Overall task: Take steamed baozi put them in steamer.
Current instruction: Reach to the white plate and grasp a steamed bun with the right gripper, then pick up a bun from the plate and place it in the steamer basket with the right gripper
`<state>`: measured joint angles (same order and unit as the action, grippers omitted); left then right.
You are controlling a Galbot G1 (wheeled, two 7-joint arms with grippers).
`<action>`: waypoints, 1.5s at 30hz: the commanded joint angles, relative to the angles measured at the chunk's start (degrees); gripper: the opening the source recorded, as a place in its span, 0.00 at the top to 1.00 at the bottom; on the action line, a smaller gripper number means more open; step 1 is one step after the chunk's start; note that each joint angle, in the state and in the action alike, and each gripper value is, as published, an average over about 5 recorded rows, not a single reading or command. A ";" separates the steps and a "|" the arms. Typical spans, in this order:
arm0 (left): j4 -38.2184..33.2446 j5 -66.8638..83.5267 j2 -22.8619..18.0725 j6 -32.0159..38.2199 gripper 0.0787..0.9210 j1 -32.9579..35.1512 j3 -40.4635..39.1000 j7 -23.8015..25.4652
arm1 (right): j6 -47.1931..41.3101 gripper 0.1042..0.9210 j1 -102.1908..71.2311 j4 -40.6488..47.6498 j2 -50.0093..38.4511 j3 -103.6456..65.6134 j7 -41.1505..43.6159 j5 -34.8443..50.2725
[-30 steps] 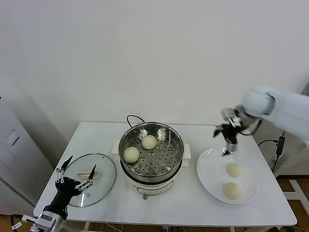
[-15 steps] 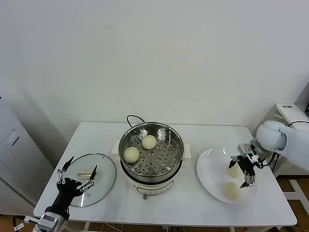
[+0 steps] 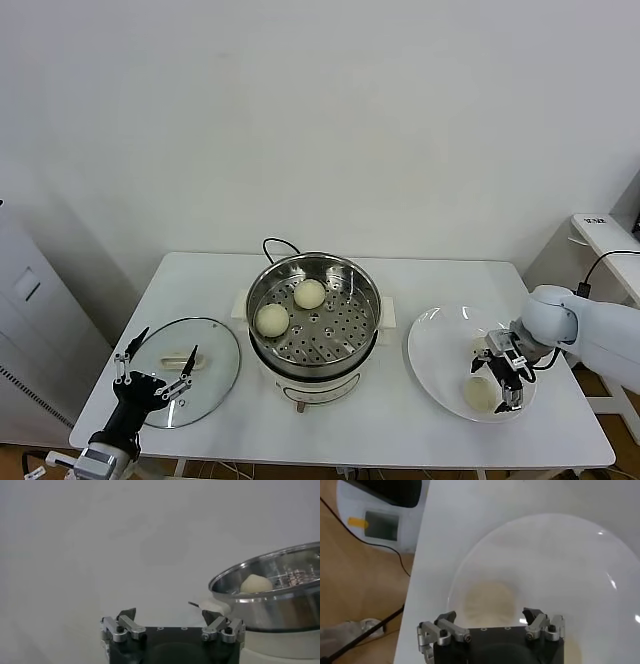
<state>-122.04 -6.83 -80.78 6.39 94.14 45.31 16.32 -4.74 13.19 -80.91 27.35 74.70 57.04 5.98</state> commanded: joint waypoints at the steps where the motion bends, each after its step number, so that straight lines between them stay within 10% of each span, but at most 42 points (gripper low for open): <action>1: 0.04 -0.07 -0.06 -0.04 0.12 -0.10 -0.14 0.03 | 0.00 0.14 -3.65 0.84 0.58 -1.95 -2.22 -1.38; 13: -0.23 0.16 0.07 -0.01 0.12 0.05 0.35 0.01 | -0.02 0.46 9.23 0.17 0.71 2.44 -0.66 3.52; 27: -0.82 0.84 0.55 -0.51 0.12 -0.45 0.81 -0.07 | 5.83 0.49 43.04 0.45 25.17 9.76 3.36 24.24; 45: -0.03 2.13 0.16 0.12 0.12 0.03 2.45 0.27 | 26.31 0.49 19.95 -10.14 40.03 2.57 5.58 -15.17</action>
<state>-122.37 -4.94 -80.48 6.33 94.00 47.35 16.43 11.45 41.00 -87.81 59.05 78.82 61.64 7.90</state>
